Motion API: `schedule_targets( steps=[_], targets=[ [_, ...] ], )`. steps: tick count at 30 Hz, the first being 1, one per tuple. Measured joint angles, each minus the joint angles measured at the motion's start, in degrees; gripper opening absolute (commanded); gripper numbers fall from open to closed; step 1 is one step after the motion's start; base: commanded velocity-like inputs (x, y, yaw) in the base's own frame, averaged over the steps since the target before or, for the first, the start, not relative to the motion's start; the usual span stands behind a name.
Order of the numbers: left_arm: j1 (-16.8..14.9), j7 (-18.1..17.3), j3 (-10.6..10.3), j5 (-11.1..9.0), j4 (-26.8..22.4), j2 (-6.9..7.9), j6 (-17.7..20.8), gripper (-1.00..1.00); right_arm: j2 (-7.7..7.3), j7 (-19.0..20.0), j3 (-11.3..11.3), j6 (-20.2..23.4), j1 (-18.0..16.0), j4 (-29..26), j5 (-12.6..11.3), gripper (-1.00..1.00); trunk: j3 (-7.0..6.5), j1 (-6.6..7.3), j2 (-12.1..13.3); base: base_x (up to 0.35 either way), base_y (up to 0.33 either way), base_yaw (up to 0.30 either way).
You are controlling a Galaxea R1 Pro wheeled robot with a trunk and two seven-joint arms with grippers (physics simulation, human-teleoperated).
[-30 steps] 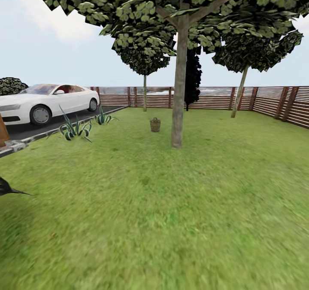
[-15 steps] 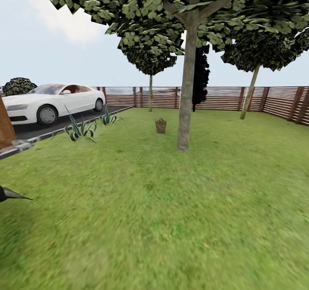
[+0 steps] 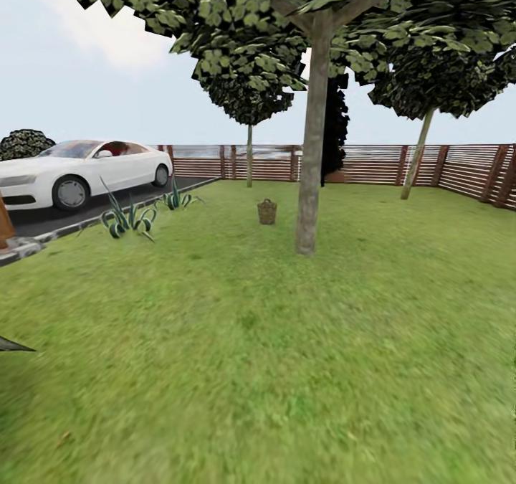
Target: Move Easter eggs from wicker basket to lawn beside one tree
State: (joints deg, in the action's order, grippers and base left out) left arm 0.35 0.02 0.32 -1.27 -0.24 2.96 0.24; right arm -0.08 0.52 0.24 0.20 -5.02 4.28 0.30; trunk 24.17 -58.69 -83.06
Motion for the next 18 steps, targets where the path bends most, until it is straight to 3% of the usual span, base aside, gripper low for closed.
schedule_targets(
  steps=[11, 18],
  targets=[
    [0.0, 0.0, 0.0, 0.0, 0.0, -0.03, 0.0, 1.00, 0.00, 0.0, 0.0, 0.0, 0.0, 0.0, 0.0, 1.00, 0.00, 0.00, 0.0, 0.341, 0.000, -0.283],
    [0.0, -0.1, 0.0, 0.0, 0.0, -0.02, 0.0, 1.00, 0.00, 0.0, 0.0, 0.0, 0.0, 0.0, 0.0, 1.00, 0.00, 0.00, 0.0, 0.341, 0.000, -0.057]
  ],
)
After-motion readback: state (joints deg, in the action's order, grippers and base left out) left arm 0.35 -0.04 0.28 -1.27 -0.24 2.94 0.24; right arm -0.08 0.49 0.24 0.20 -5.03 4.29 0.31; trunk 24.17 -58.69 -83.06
